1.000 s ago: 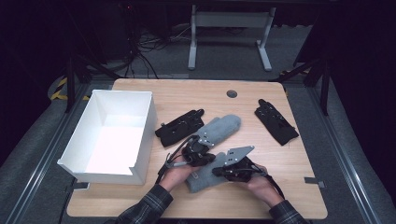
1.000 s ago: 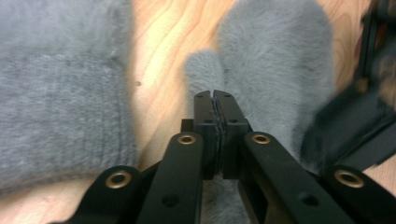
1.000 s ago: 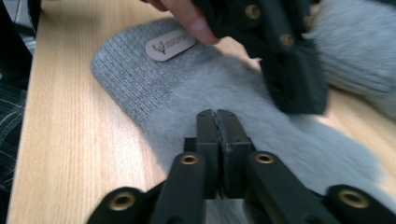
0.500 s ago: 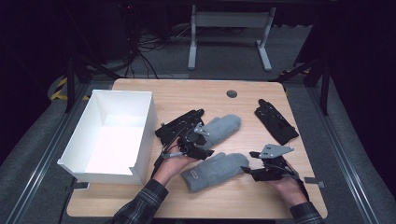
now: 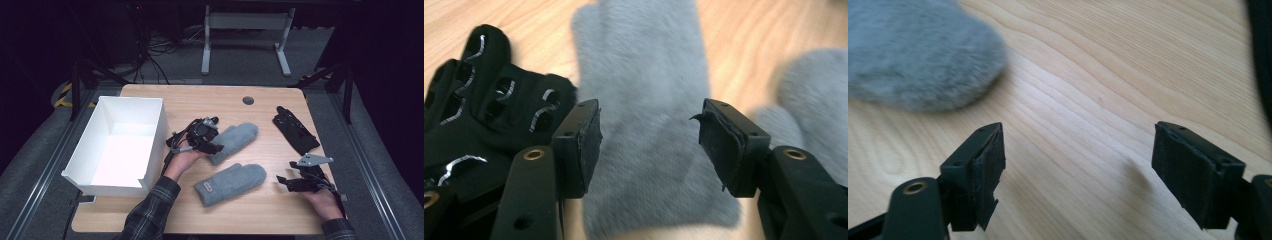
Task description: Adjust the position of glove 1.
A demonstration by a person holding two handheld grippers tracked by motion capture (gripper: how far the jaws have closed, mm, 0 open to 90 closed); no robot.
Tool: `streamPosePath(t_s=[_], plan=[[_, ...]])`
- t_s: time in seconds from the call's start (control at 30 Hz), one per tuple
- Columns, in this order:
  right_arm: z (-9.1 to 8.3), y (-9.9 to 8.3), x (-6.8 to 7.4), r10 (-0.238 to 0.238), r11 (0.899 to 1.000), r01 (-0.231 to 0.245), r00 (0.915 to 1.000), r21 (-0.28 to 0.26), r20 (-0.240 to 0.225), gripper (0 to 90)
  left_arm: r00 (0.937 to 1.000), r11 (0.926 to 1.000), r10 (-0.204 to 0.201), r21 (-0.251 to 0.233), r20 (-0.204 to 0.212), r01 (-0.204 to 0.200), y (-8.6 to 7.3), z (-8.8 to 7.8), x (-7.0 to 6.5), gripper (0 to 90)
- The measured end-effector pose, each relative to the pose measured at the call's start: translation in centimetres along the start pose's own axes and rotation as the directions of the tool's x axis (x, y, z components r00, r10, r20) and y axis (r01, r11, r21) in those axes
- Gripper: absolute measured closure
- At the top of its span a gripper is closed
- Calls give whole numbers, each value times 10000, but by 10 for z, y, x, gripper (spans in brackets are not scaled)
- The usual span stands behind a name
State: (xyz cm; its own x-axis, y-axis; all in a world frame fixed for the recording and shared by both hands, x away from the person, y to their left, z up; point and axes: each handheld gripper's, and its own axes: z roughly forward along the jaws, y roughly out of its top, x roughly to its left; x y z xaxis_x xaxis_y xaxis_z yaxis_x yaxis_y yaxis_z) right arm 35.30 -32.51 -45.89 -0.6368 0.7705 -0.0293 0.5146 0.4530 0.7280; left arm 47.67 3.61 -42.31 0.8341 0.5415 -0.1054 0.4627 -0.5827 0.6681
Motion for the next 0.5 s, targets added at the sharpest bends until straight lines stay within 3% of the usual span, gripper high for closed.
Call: streamPosePath(t_s=[0.27, 0.5], plan=[[5, -5, -5, 180, 9997, -183, 9996, 160, 212, 179, 9999, 10000, 35, -27, 114, -35, 11, 18, 4, 425], [6, -8, -6, 186, 9998, -184, 9996, -96, 220, 150, 9997, 10000, 67, 66, 248, -68, 14, 30, 3, 432]])
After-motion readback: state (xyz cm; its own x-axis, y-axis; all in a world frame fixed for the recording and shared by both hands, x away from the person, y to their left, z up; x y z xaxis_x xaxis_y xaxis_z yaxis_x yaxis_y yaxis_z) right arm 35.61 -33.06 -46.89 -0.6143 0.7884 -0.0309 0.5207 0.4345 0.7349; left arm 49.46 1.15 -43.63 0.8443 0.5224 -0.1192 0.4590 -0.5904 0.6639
